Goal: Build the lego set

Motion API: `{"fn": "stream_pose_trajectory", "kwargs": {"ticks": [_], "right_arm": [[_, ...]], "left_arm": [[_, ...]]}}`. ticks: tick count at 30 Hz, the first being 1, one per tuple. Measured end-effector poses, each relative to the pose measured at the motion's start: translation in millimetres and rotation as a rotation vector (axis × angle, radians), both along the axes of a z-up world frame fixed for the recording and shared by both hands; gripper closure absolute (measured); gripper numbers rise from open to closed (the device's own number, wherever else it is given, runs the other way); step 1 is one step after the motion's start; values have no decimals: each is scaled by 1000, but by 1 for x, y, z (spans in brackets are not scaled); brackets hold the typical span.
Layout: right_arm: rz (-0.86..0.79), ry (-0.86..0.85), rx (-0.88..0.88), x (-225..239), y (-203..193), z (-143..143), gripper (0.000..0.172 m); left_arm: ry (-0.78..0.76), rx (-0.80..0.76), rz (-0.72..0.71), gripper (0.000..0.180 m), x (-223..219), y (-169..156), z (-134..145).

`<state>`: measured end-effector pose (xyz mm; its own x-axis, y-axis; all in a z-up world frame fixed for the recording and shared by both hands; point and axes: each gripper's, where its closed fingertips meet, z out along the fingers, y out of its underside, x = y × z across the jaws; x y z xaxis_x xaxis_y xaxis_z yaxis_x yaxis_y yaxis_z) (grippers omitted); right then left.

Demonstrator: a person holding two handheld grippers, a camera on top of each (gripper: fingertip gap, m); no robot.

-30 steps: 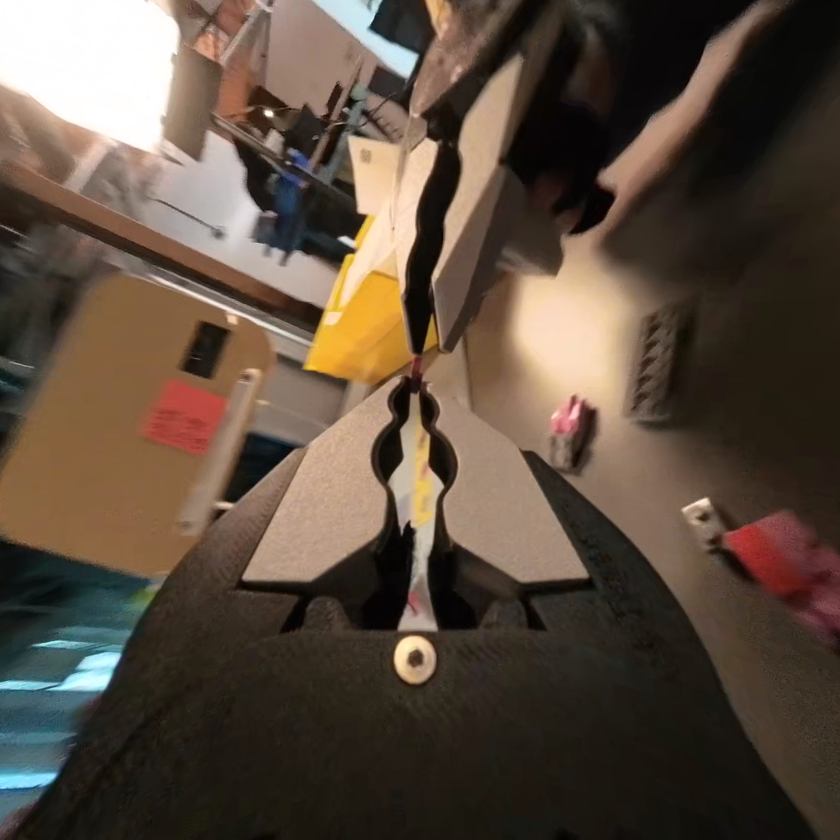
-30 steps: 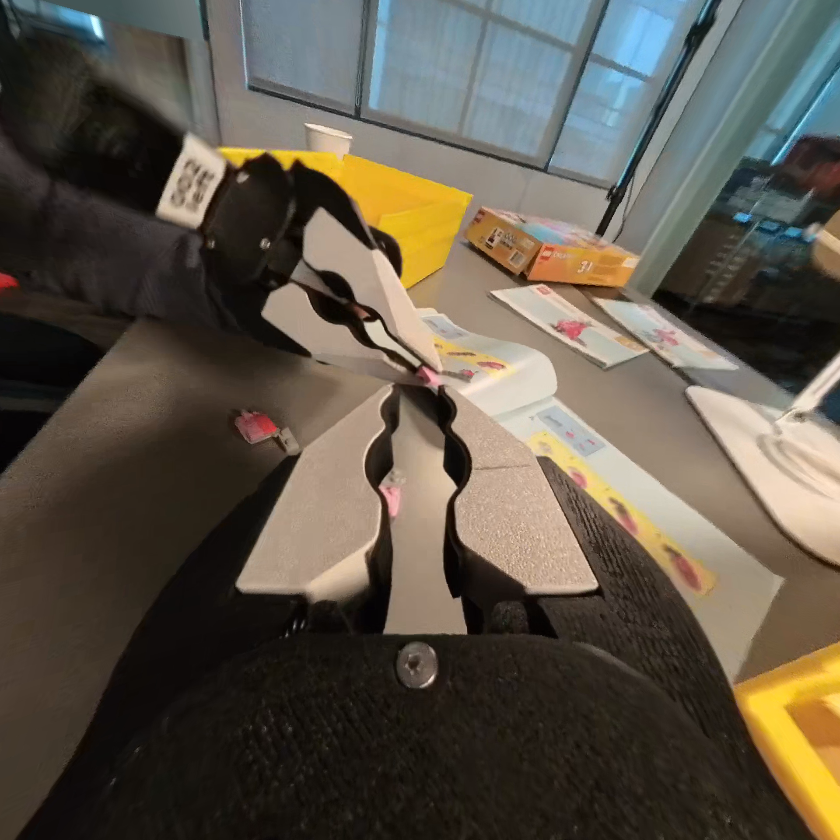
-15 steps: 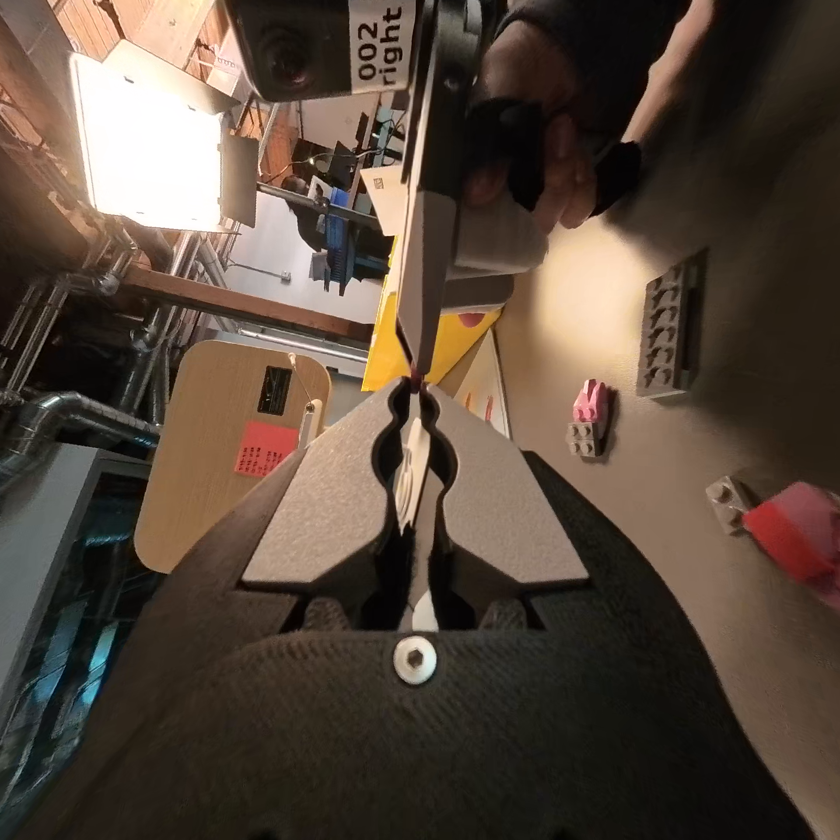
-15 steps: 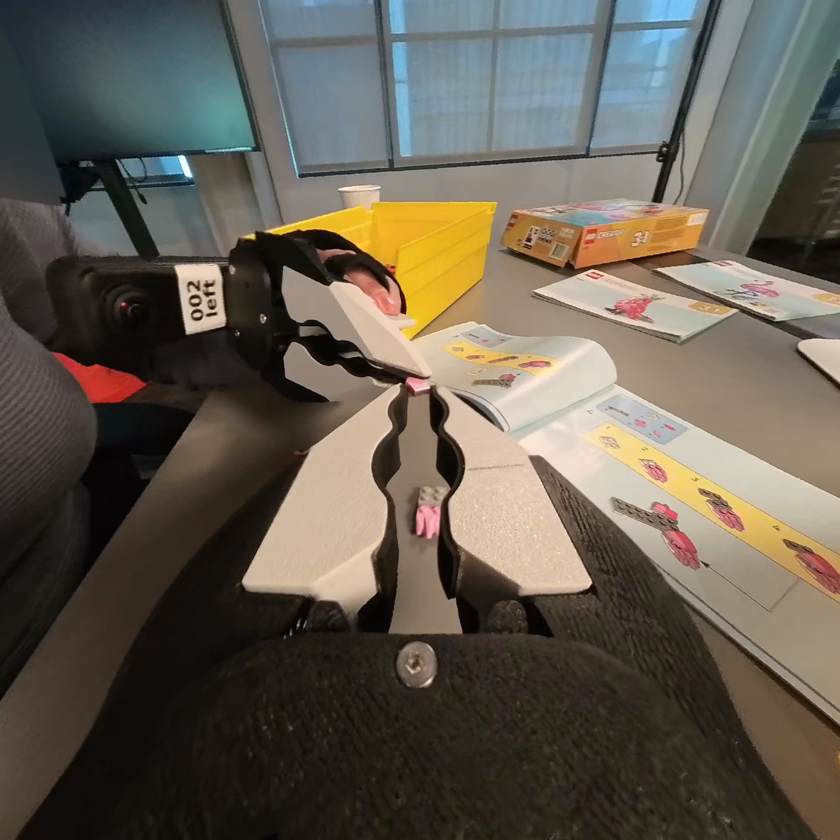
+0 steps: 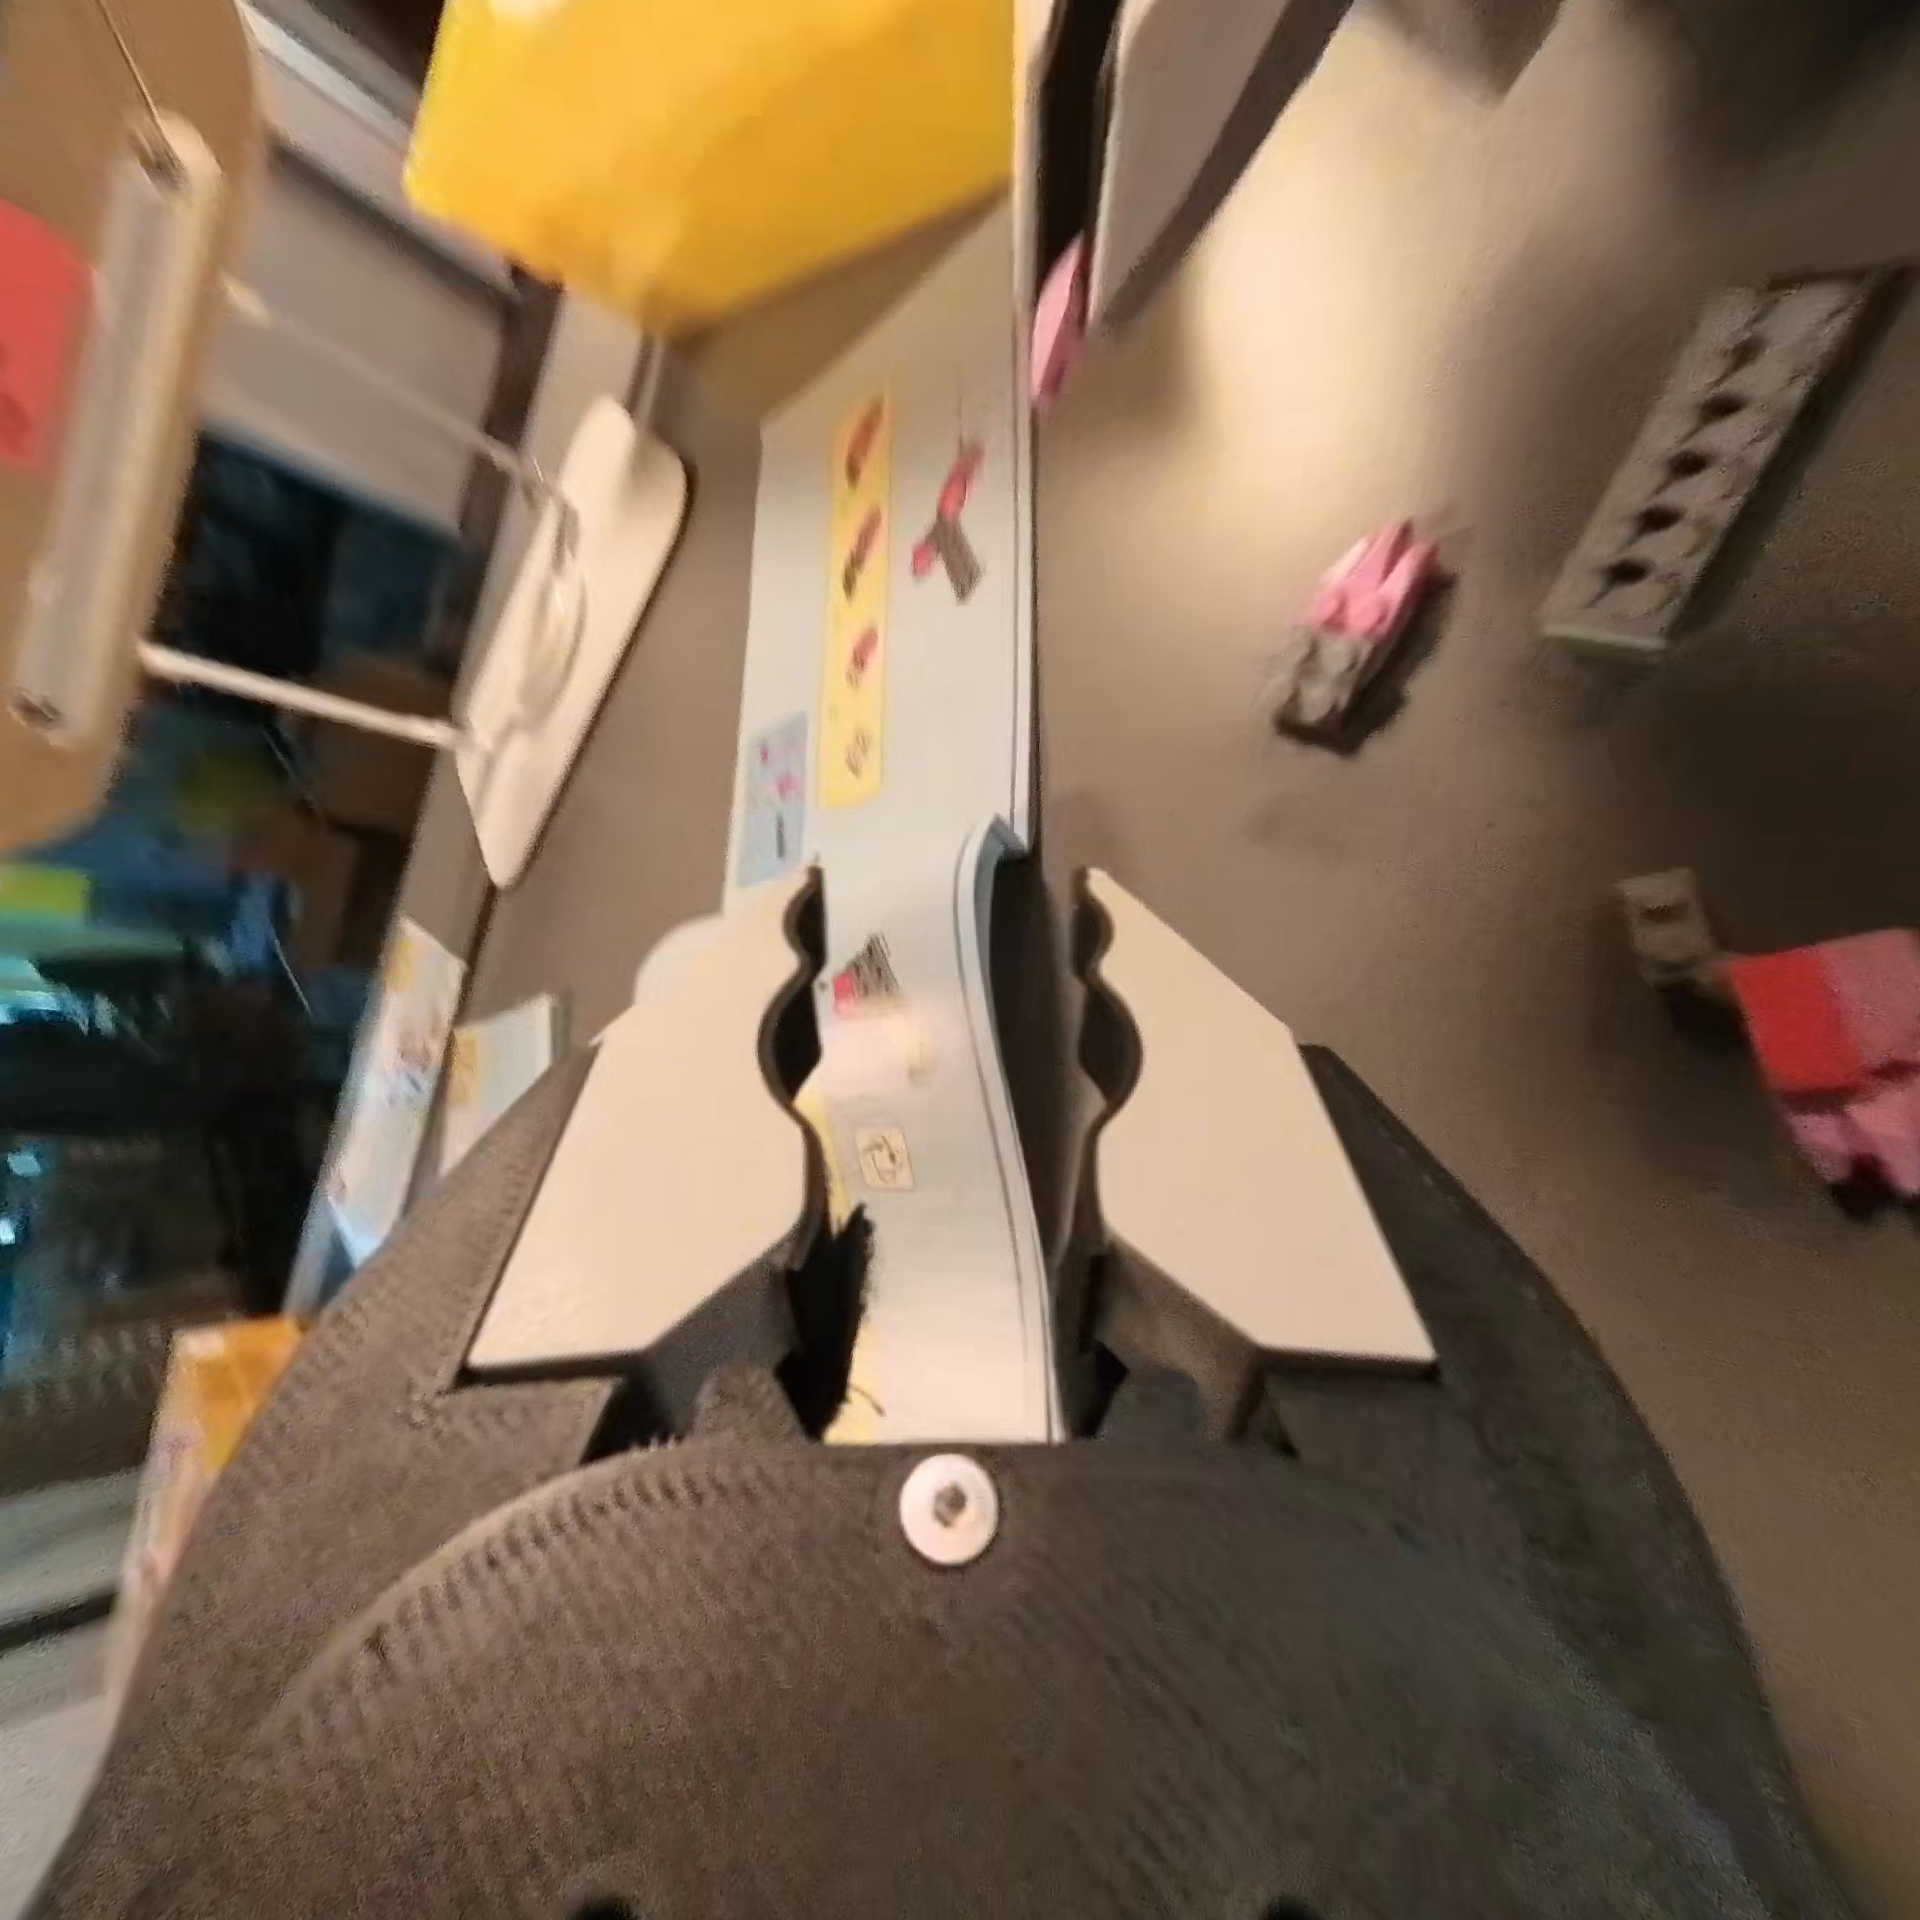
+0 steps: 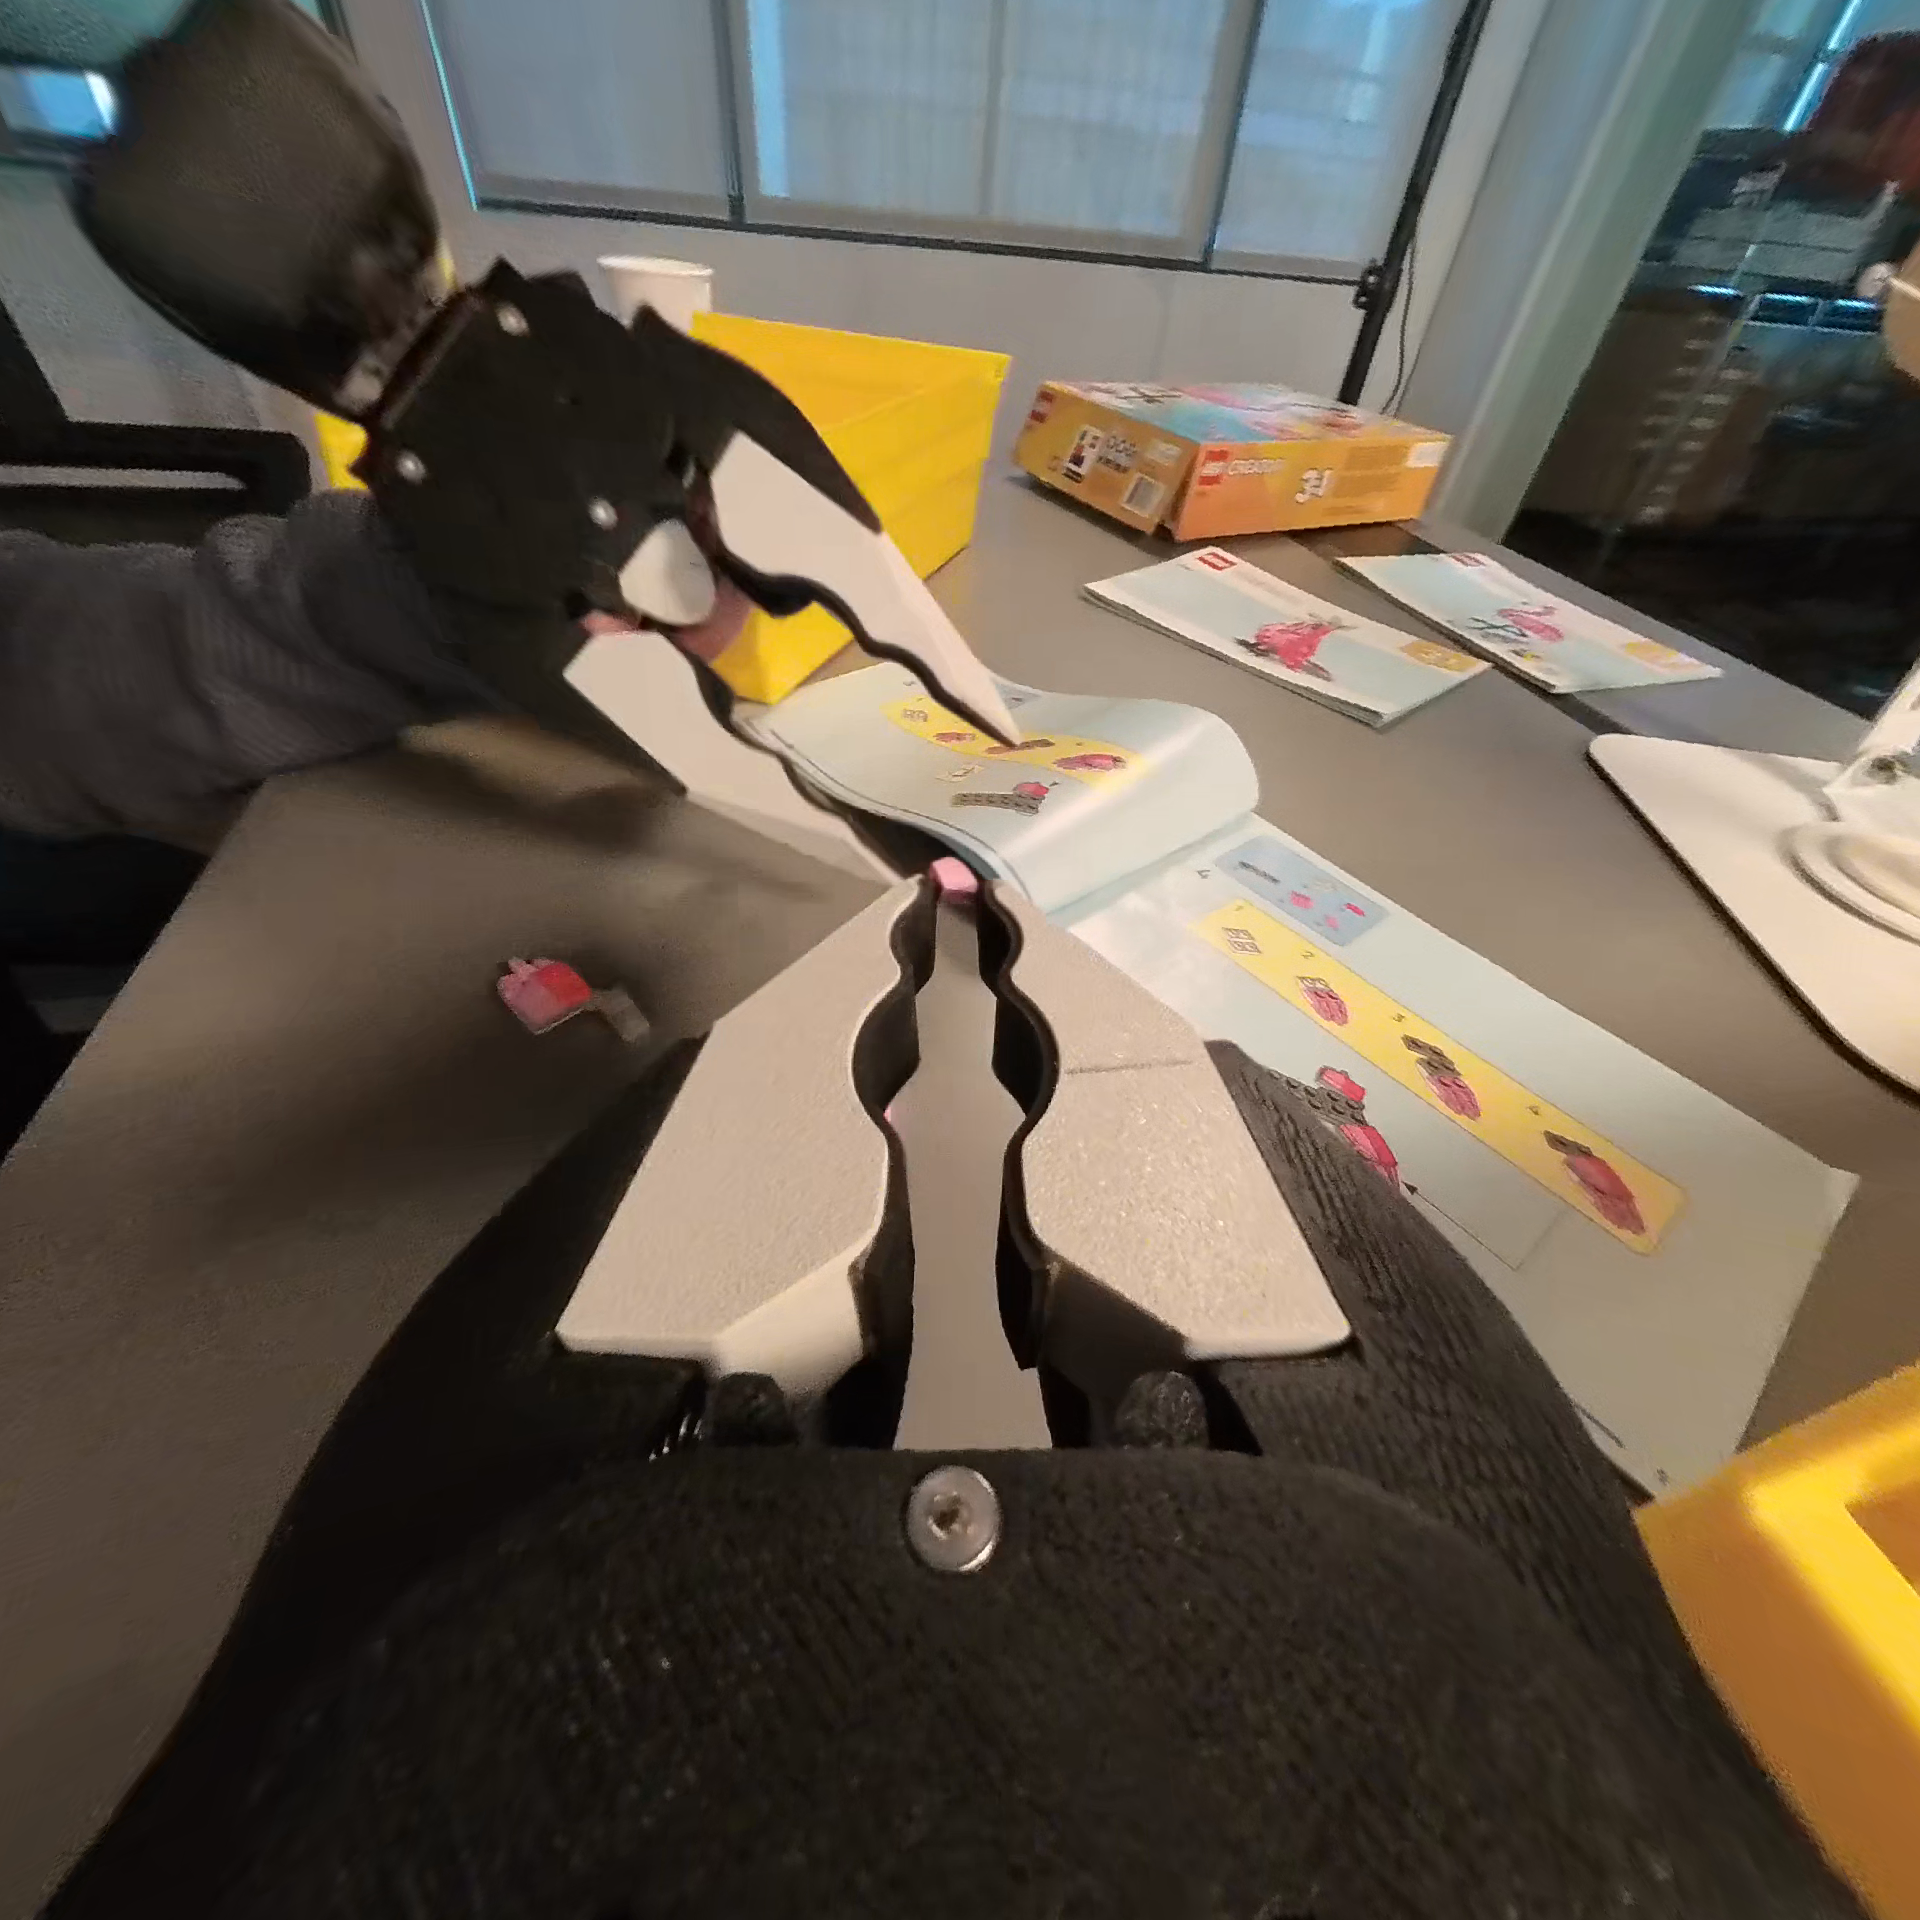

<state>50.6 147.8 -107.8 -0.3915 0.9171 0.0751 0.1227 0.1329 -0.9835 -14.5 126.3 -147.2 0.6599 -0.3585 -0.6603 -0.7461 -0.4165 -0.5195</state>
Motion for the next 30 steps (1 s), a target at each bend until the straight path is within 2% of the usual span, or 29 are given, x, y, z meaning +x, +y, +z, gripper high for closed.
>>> {"fn": "stream_pose_trajectory", "kwargs": {"ticks": [2, 5, 6, 8, 10, 13, 15, 18, 21, 22, 25, 27, 29, 30], "right_arm": [[-13, -4, -9, -1, 3, 0, 167], [-30, 1, 12, -1, 6, -1, 167], [-37, 0, 17, -1, 7, -1, 167], [-48, 2, 24, -2, 10, -1, 166], [-65, 4, 30, -2, 13, -1, 166], [-88, 6, 37, -1, 18, -1, 166], [-98, 2, 48, -1, 19, -2, 166], [-107, -4, 82, -2, 19, -4, 166], [-115, -28, 166, -3, 18, -12, 167], [-117, -37, 198, -3, 17, -14, 167], [-121, -72, 271, -3, 17, -23, 167], [-118, -121, 301, -2, 19, -32, 167], [-110, -168, 314, 0, 21, -39, 167], [-106, -190, 315, 1, 22, -42, 167]], "left_arm": [[27, -95, 103, 117, -17, 2, -18], [96, -116, 188, 124, -34, 7, -18], [103, -141, 213, 131, -39, 8, -20], [110, -187, 230, 167, -48, 10, -24], [97, -140, 238, 180, -56, 19, -10], [12, -125, 266, 180, -66, 29, 16], [-48, -170, 269, 180, -69, 33, 26], [-74, -228, 275, 180, -78, 40, 26], [-57, -272, 276, 180, -81, 43, 15], [-65, -288, 287, 177, -80, 43, 10], [-97, -230, 399, 146, -80, 34, 16], [-207, -138, 407, 149, -62, 26, 26], [-358, -156, 359, 163, -34, 16, 21], [-413, -195, 356, 164, -26, 11, 13]]}}
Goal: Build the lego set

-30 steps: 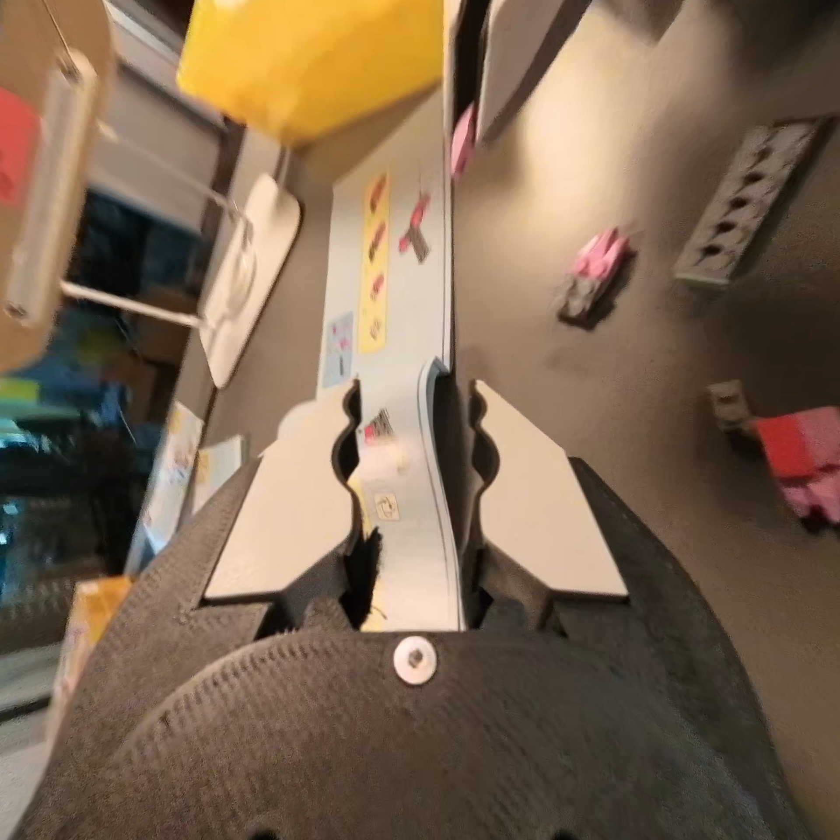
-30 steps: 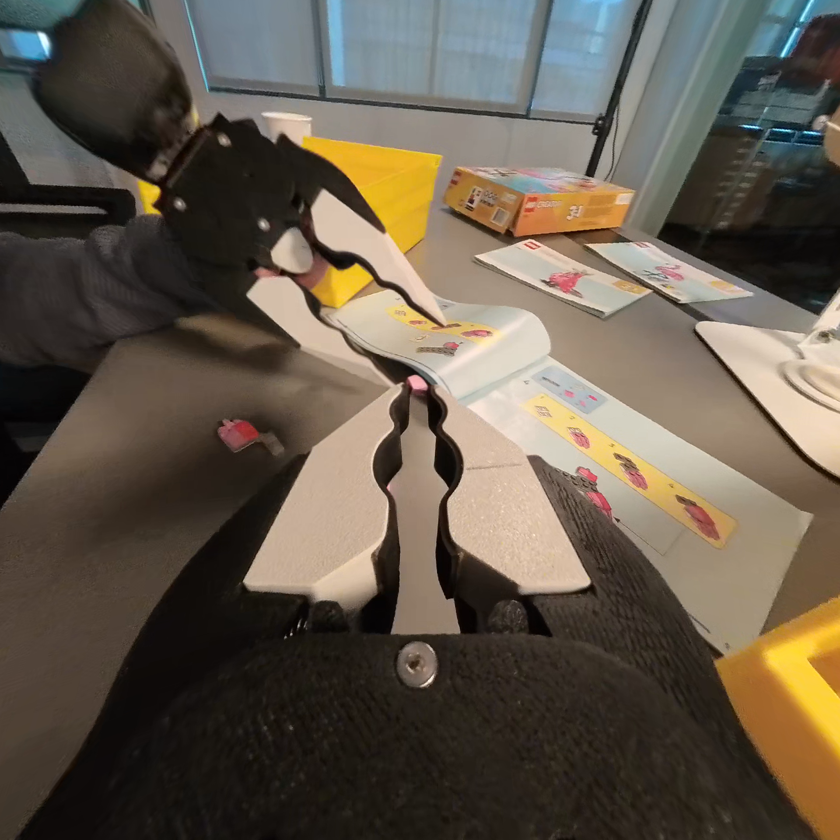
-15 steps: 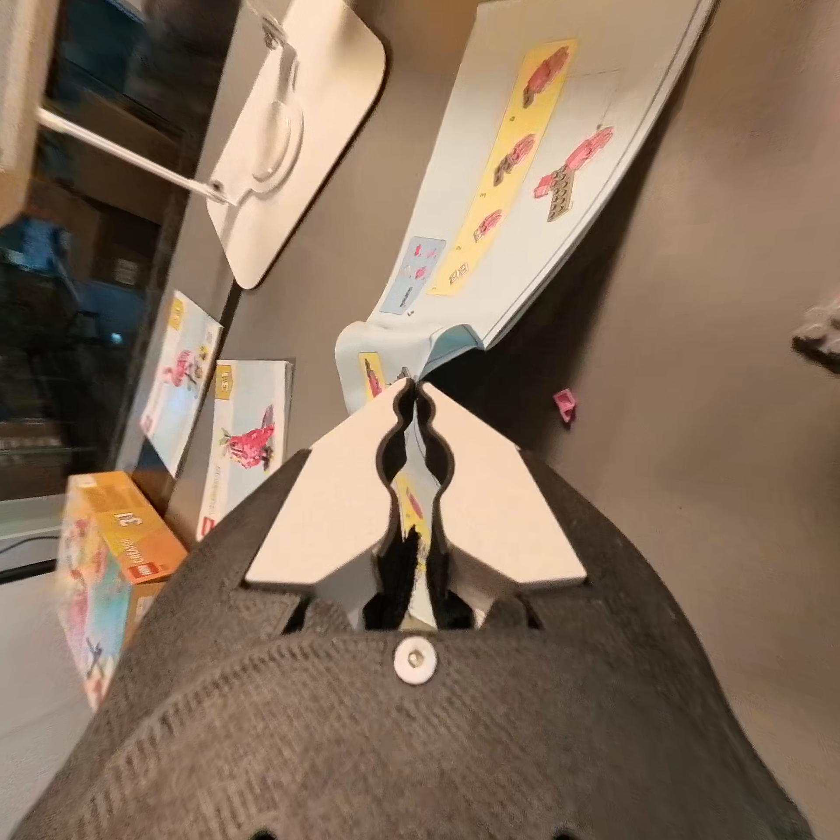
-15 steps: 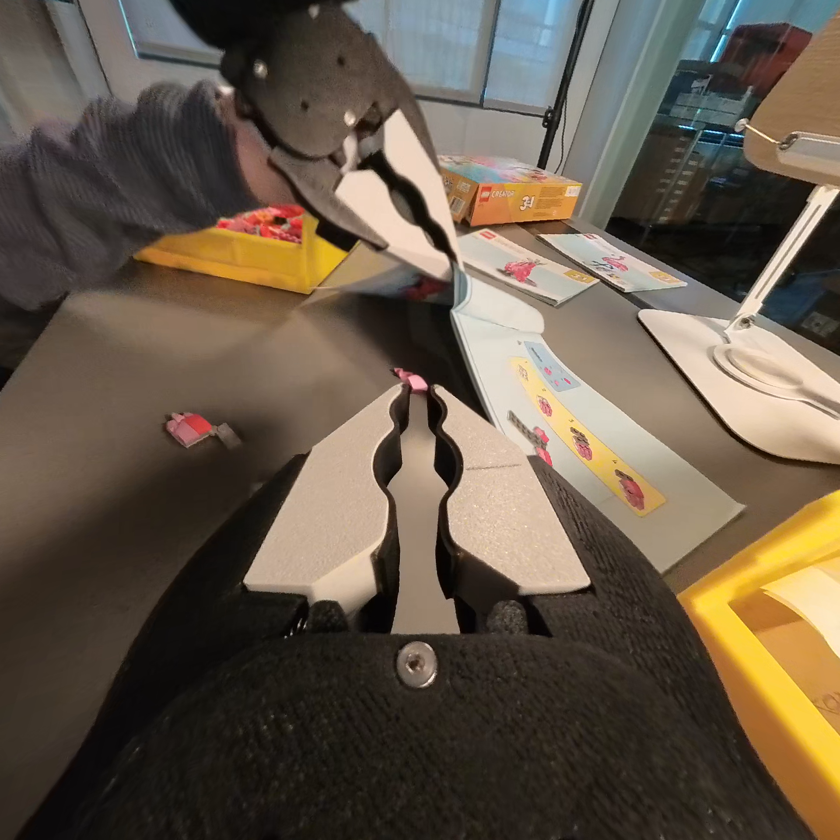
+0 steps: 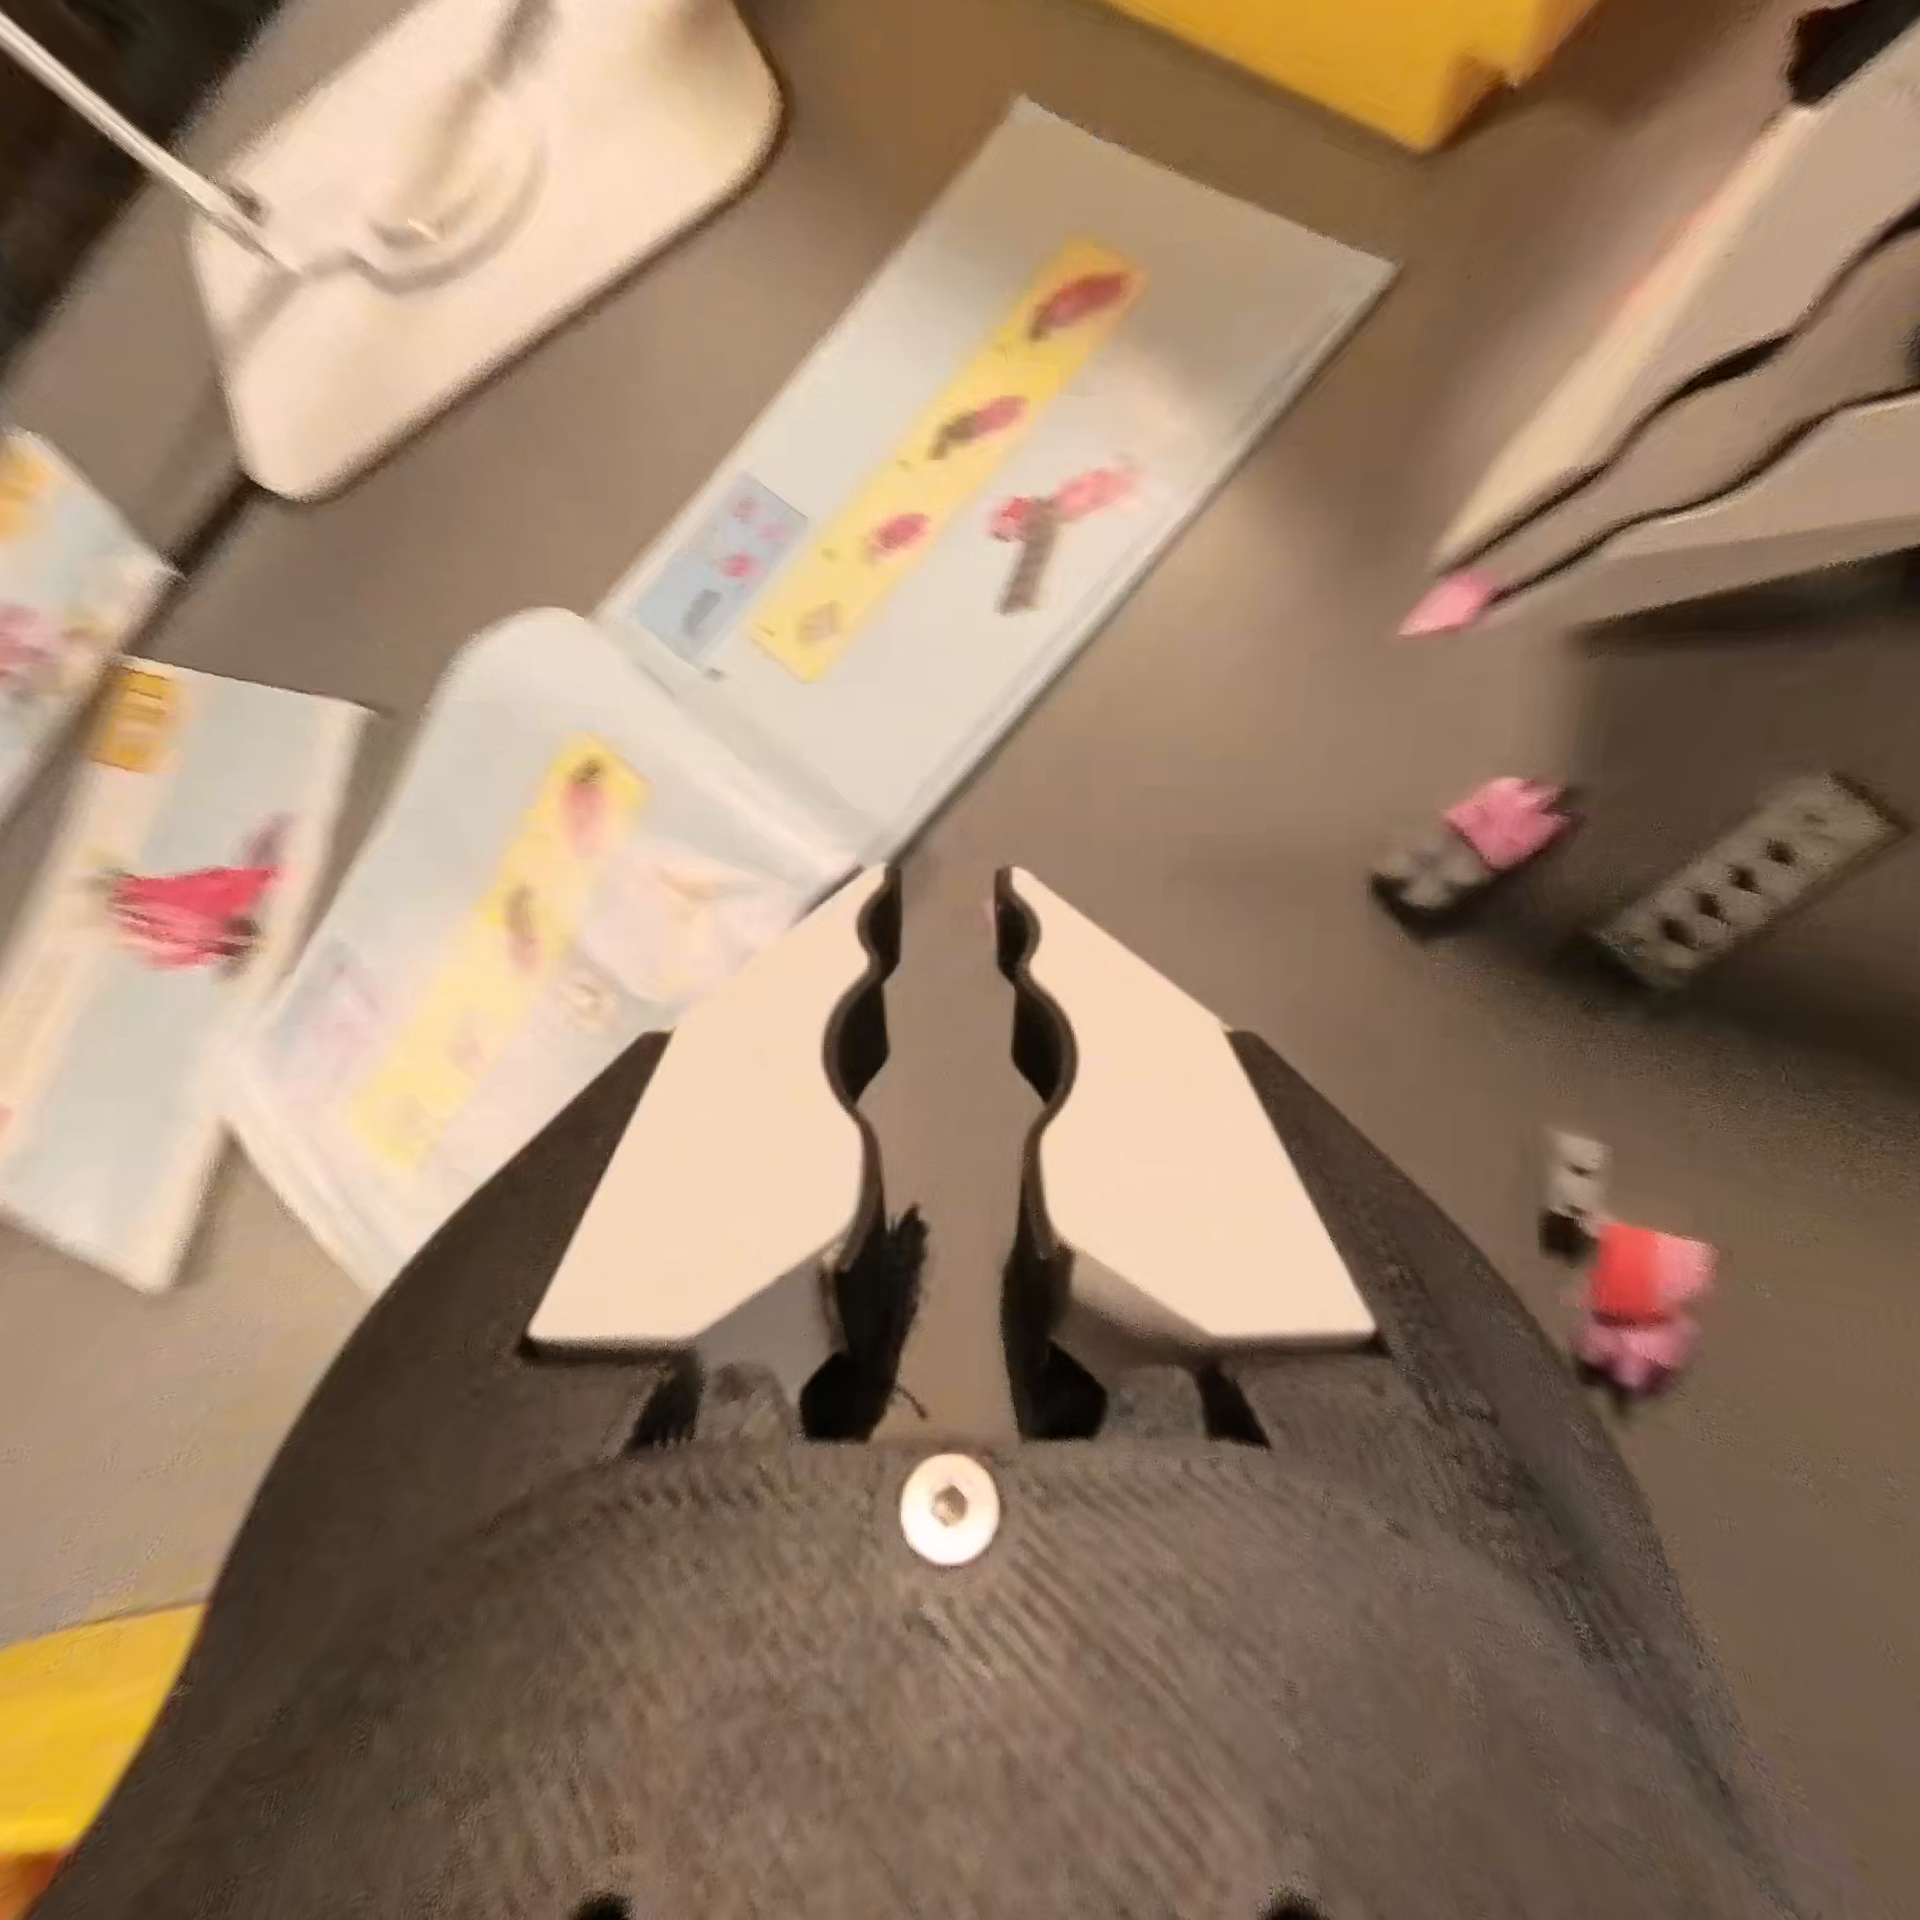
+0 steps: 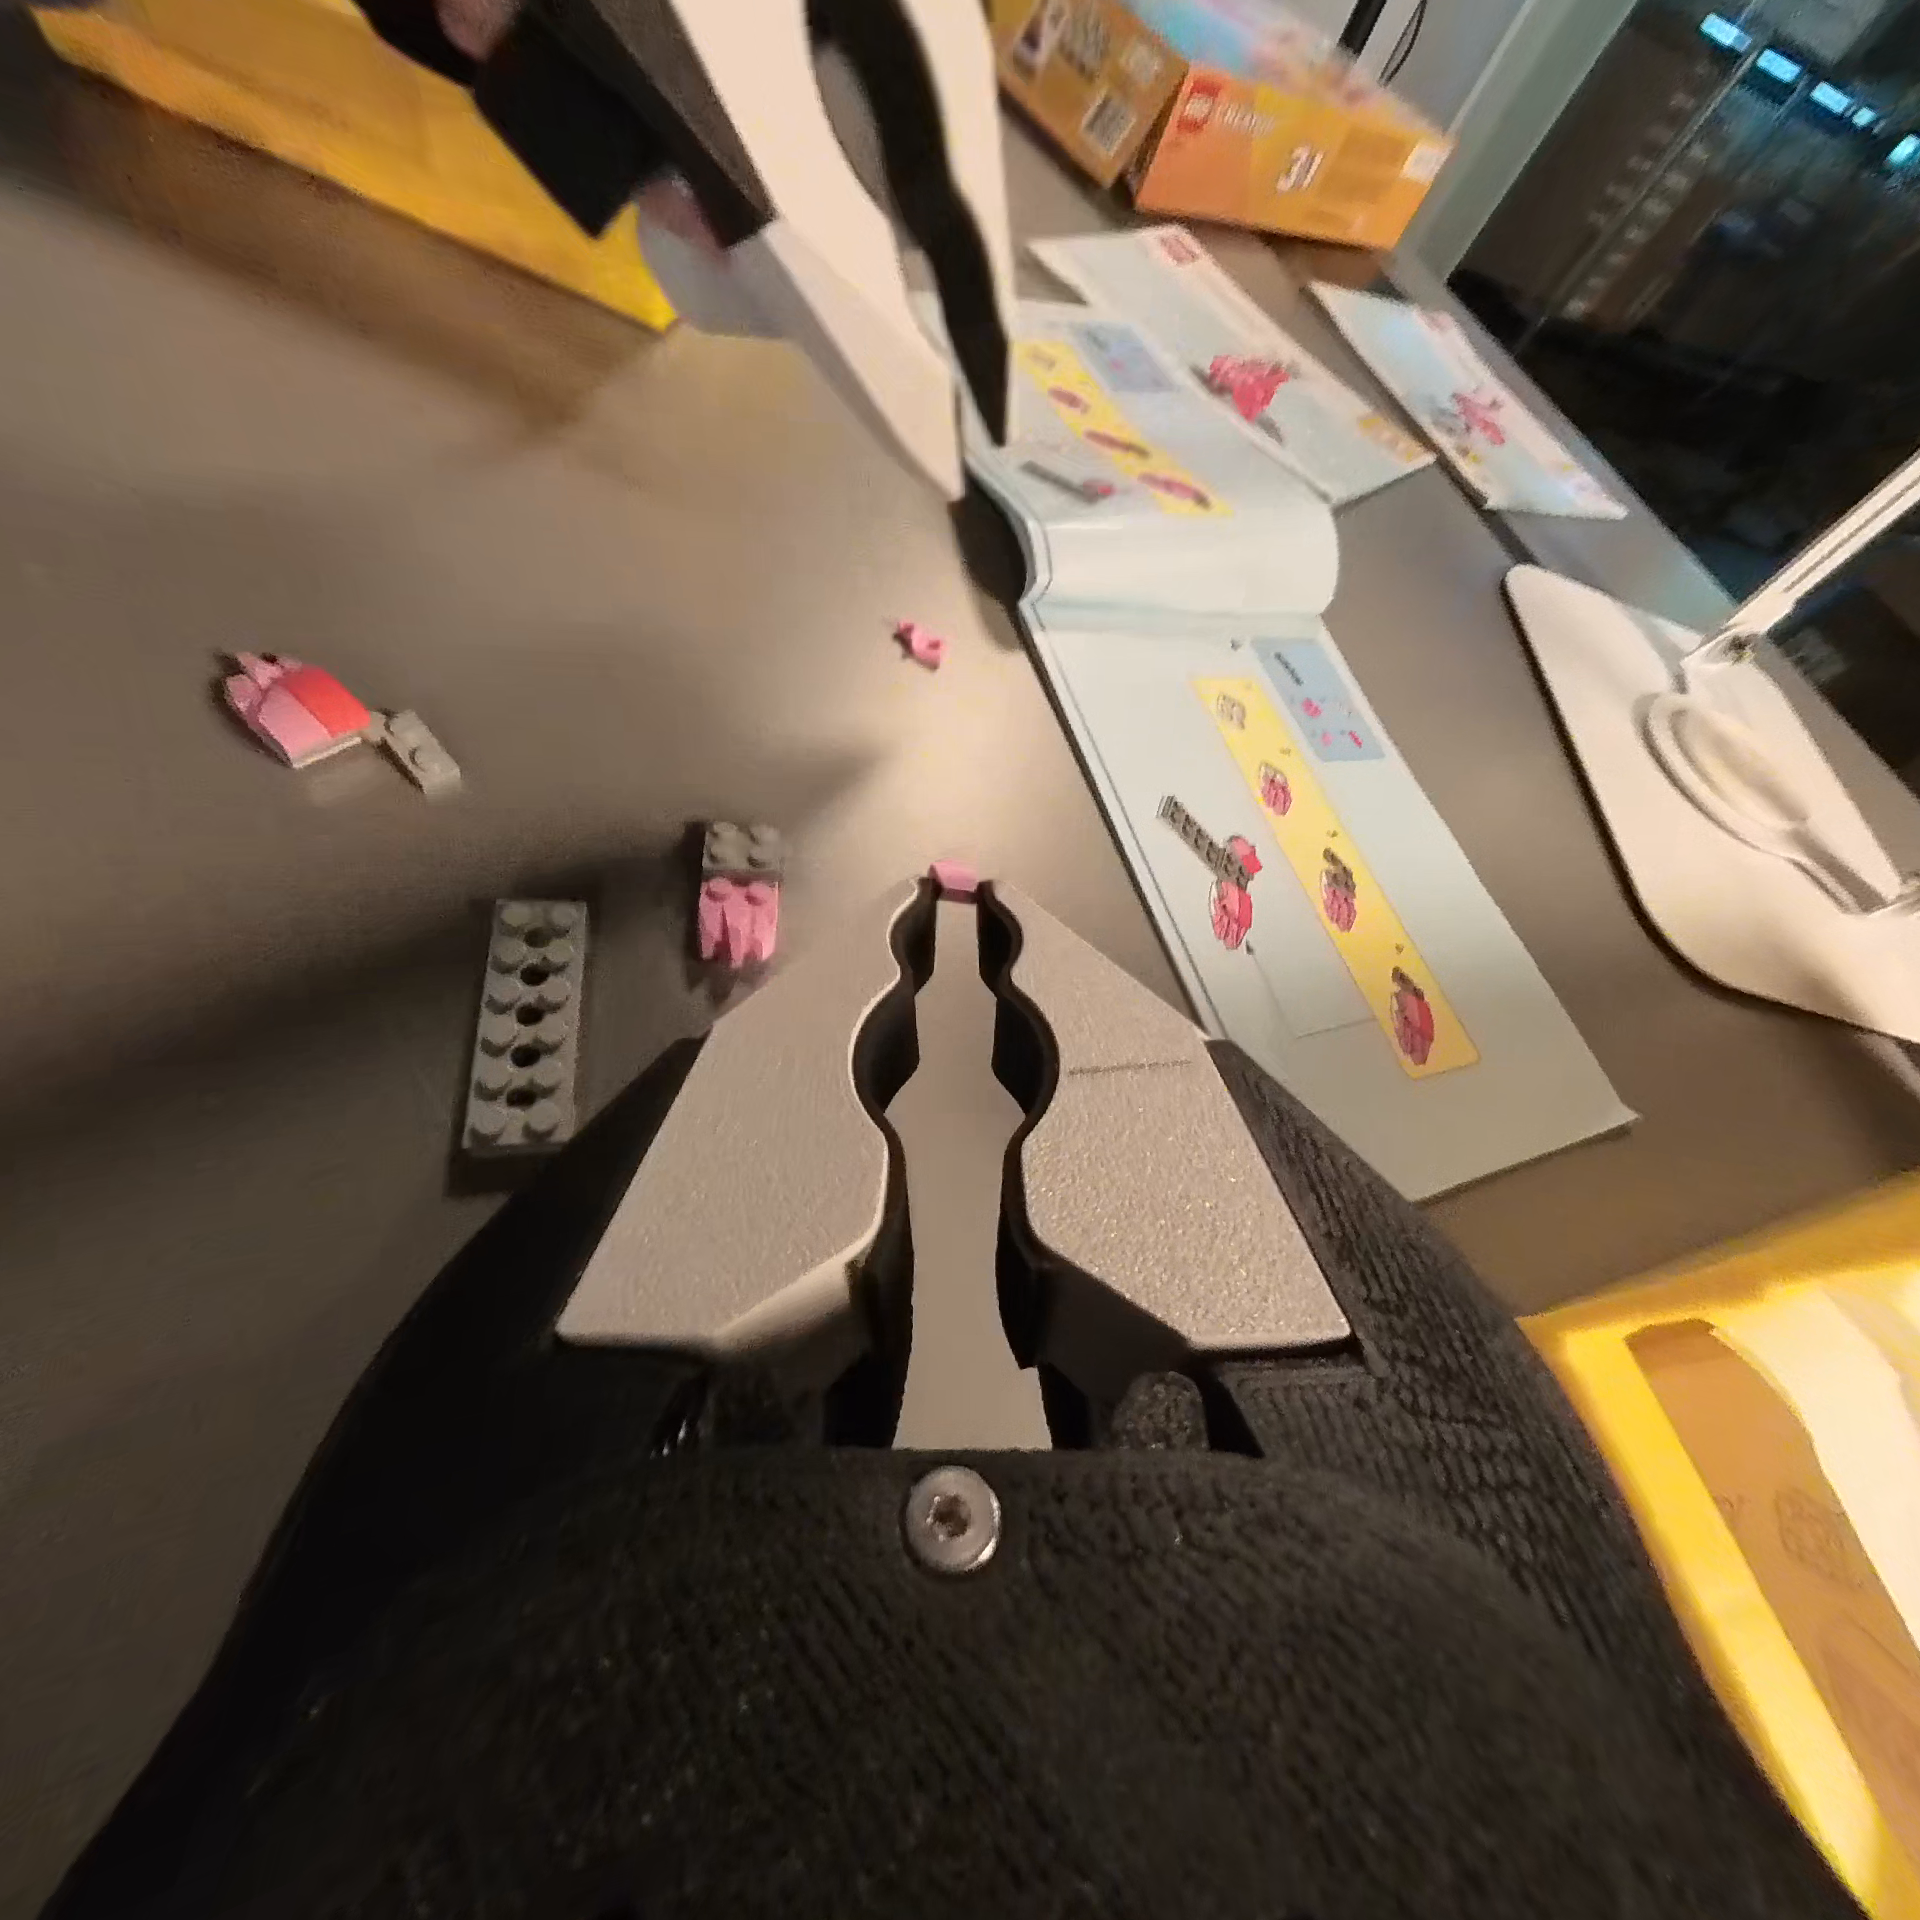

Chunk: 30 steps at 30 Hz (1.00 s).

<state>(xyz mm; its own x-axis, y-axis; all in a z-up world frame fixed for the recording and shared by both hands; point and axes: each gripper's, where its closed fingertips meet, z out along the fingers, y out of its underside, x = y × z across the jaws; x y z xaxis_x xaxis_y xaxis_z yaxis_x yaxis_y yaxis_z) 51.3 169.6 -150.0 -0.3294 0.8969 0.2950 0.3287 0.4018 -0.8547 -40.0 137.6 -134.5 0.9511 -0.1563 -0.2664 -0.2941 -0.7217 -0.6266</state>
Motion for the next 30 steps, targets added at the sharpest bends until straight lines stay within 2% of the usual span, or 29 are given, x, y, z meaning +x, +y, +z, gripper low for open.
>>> {"fn": "stream_pose_trajectory", "kwargs": {"ticks": [4, 6, 8, 11, 13, 15, 18, 20, 26, 30], "right_arm": [[-5, -97, 12, 4, 3, -14, 166], [-19, -169, 37, 9, 6, -26, 166], [-26, -205, 27, 11, 6, -30, 166], [-40, -246, -46, 16, 8, -32, 164], [-44, -262, -80, 19, 10, -32, 151], [-50, -254, -106, 21, 13, -27, 146], [-40, -223, -186, 25, 14, -13, 144], [-38, -248, -216, 30, 16, -14, 145], [-59, -359, -194, 38, 19, -34, 138], [-85, -281, -159, 31, 25, -24, 131]], "left_arm": [[-90, -133, 25, 153, 3, -7, -34], [-171, -151, 31, 145, 6, -3, -42], [-240, -163, 38, 145, 8, 0, -47], [-260, -181, 46, 151, 7, 3, -51], [-258, -184, 50, 155, 5, 5, -51], [-265, -191, 53, 163, 5, 4, -51], [-284, -212, 42, 170, 6, -2, -52], [-298, -216, 40, 170, 7, -5, -51], [-326, -198, 40, 174, 5, -6, -52], [-306, -196, 53, 174, 5, -8, -52]]}}
